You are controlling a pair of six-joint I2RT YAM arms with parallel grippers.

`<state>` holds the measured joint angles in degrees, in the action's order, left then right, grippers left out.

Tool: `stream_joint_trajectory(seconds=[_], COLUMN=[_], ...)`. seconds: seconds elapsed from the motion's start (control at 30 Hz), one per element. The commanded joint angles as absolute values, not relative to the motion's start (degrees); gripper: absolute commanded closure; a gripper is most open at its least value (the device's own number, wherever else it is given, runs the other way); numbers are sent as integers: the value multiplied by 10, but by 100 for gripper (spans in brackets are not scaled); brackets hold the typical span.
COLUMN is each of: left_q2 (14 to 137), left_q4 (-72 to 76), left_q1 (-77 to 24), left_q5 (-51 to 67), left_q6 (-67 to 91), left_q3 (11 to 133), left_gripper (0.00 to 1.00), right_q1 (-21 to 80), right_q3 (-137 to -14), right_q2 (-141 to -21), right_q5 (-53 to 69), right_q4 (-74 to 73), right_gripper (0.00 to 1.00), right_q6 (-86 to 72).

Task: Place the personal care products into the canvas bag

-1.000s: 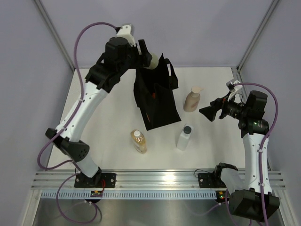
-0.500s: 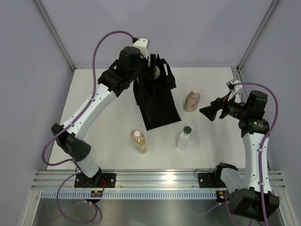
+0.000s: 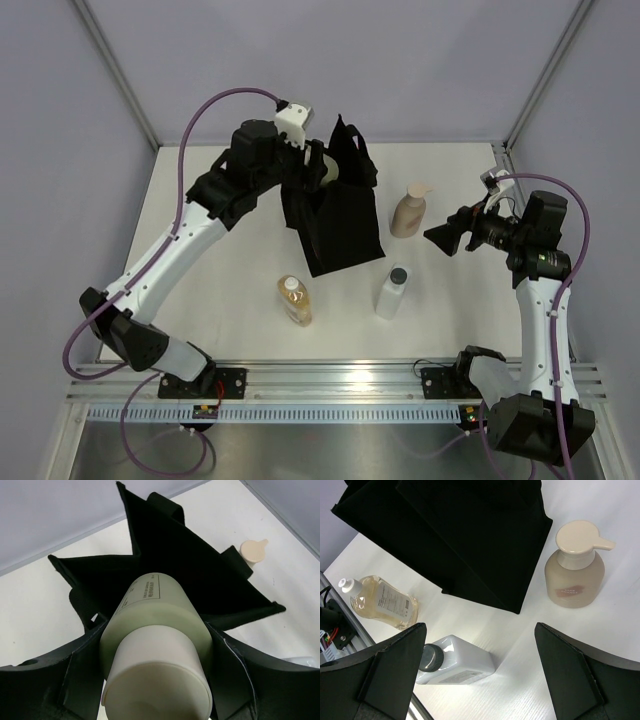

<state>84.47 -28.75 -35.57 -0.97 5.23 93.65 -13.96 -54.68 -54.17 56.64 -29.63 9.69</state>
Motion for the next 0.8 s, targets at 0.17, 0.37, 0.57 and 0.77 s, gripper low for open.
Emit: stream_joint_trajectory(seconds=[0.17, 0.37, 0.57, 0.77], left_q2=[890, 975, 1040, 1055], left_q4=[-236, -301, -325, -295], left_q1=[-356, -353, -350, -317], left_q5=[47, 29, -69, -128], left_q6=[4, -19, -6, 65], left_q3=[997, 1088, 1155, 1159], left_gripper=[100, 100, 100, 100], right_q1=[-145, -148, -148, -148], right_q3=[-547, -547, -548, -547], right_q2=[-537, -536, -534, -533], right_q5=[572, 576, 579, 582], right_q4=[-285, -285, -286, -286], right_gripper=[1, 1, 1, 1], right_q6=[106, 105, 105, 105])
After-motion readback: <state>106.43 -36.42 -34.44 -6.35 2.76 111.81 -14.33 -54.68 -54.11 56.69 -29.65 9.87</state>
